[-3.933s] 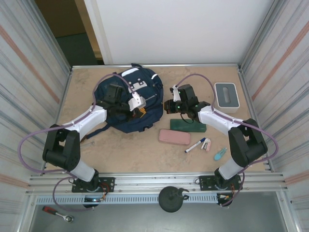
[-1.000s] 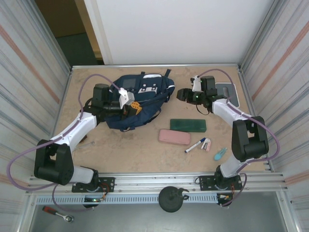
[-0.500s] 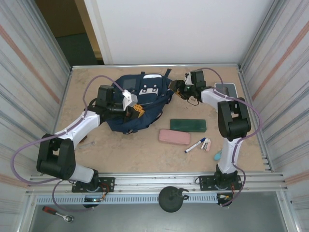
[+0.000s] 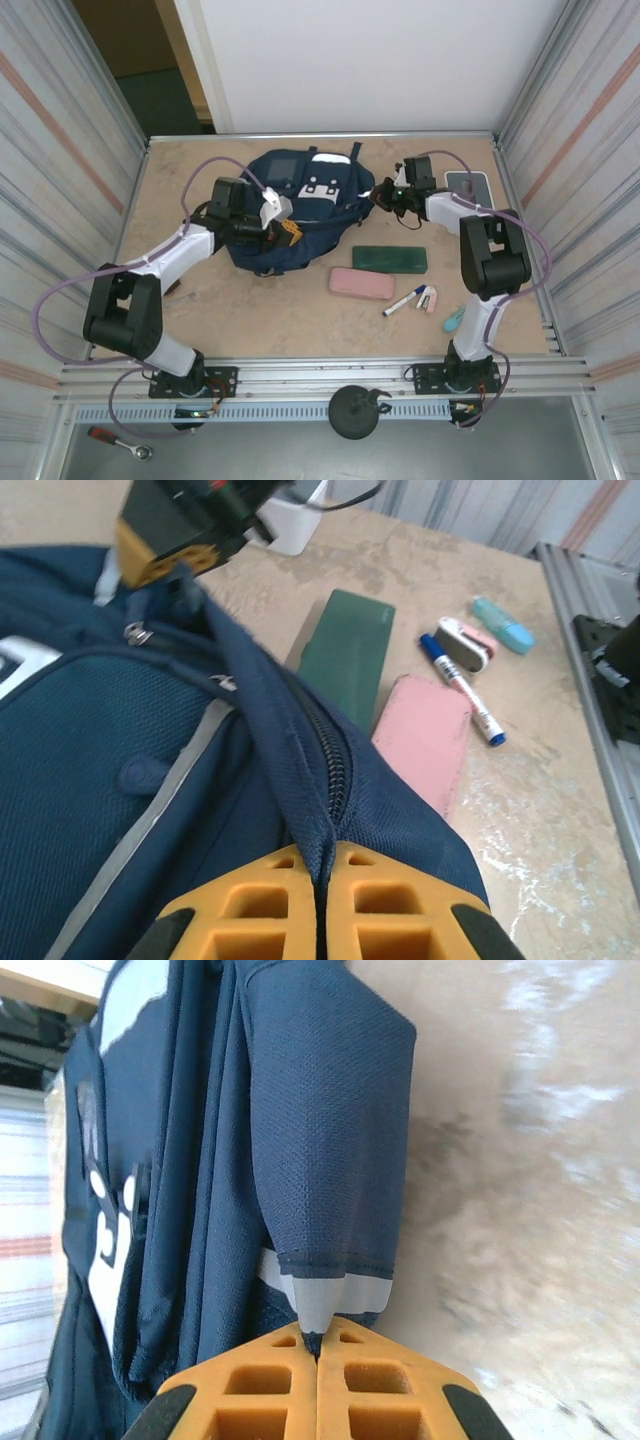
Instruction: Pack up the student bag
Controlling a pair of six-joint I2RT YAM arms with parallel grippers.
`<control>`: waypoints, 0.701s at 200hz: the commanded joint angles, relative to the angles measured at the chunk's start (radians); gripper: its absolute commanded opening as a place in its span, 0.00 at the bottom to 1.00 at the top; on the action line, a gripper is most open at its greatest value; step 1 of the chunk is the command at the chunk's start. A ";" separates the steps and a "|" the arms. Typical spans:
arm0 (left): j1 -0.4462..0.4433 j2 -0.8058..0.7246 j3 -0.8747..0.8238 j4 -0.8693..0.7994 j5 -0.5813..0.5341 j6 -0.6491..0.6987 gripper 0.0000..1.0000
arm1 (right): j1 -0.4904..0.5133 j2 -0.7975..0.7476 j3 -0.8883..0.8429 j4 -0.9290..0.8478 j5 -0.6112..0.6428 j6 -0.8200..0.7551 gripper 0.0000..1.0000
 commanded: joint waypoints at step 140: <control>0.247 0.001 0.050 0.070 -0.803 -0.636 0.56 | 0.370 -0.277 -0.211 -0.001 0.166 -0.203 0.35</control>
